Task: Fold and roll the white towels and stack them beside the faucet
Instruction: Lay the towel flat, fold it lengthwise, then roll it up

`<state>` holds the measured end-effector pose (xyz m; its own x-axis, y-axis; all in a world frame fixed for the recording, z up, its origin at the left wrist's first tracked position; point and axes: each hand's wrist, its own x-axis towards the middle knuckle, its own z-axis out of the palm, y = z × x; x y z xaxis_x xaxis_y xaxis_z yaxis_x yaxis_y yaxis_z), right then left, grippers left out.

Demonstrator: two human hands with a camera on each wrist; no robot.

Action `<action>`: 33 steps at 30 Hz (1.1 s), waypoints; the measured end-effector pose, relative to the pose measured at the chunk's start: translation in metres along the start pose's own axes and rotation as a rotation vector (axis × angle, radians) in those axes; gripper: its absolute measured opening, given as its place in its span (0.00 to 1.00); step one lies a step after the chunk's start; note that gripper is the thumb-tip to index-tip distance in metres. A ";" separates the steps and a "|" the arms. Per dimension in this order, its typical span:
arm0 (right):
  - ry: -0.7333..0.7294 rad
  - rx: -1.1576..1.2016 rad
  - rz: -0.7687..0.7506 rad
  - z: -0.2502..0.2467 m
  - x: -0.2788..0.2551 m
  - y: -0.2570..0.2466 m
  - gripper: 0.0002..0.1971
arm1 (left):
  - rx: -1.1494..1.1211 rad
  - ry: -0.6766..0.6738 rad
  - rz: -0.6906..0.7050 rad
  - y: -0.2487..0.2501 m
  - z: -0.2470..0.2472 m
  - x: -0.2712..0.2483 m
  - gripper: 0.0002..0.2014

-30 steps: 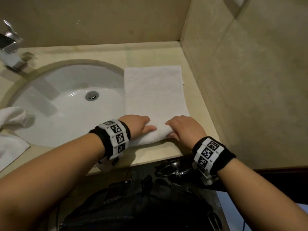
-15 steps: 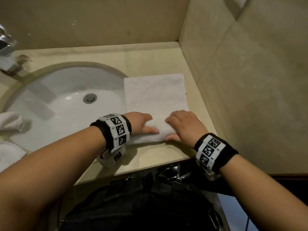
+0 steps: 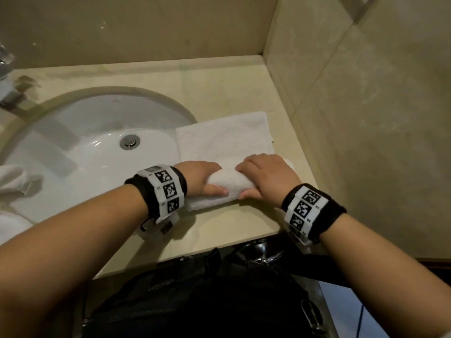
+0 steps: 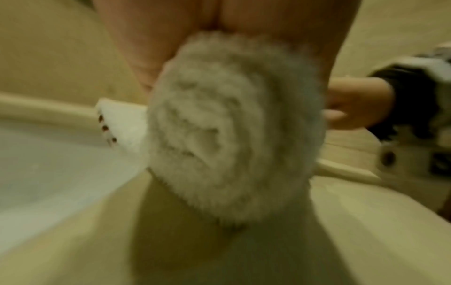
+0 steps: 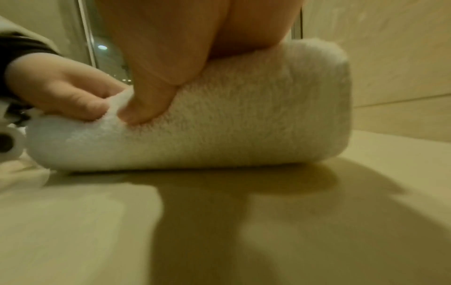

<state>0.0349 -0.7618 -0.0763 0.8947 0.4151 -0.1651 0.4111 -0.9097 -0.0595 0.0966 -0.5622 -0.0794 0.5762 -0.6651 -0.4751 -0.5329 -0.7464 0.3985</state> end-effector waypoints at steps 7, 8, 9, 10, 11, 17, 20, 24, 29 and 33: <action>-0.267 0.330 0.206 -0.007 0.027 -0.001 0.24 | 0.370 0.268 0.020 0.000 0.017 -0.022 0.40; -0.275 0.325 0.214 -0.008 0.028 -0.001 0.24 | 0.302 0.242 0.022 -0.002 0.012 -0.019 0.37; -0.241 0.286 0.206 -0.008 0.028 -0.002 0.25 | 0.237 0.194 0.027 -0.004 0.006 -0.015 0.33; -0.149 0.218 0.170 -0.008 0.025 -0.002 0.25 | 0.183 0.127 0.028 -0.006 -0.001 -0.010 0.31; -0.049 0.142 0.115 -0.007 0.018 -0.002 0.28 | 0.128 0.055 0.018 -0.007 -0.007 -0.006 0.31; -0.039 0.054 0.098 0.000 0.002 -0.001 0.30 | 0.183 0.018 -0.024 -0.002 -0.012 0.000 0.37; -0.230 0.333 0.193 -0.013 0.020 0.008 0.26 | 0.532 0.302 0.090 0.000 0.002 -0.012 0.45; -0.239 0.327 0.161 -0.019 0.024 0.012 0.27 | 0.507 0.288 0.067 0.001 -0.001 -0.005 0.40; -0.001 0.031 0.098 -0.004 0.002 0.001 0.39 | 0.198 -0.017 0.038 -0.001 -0.029 0.014 0.34; -0.103 0.228 0.173 -0.017 0.018 0.013 0.24 | 0.333 0.148 0.067 0.004 -0.027 0.004 0.41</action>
<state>0.0601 -0.7662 -0.0630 0.9207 0.2610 -0.2901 0.1941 -0.9512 -0.2398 0.1135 -0.5682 -0.0581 0.6041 -0.7263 -0.3280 -0.7305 -0.6692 0.1362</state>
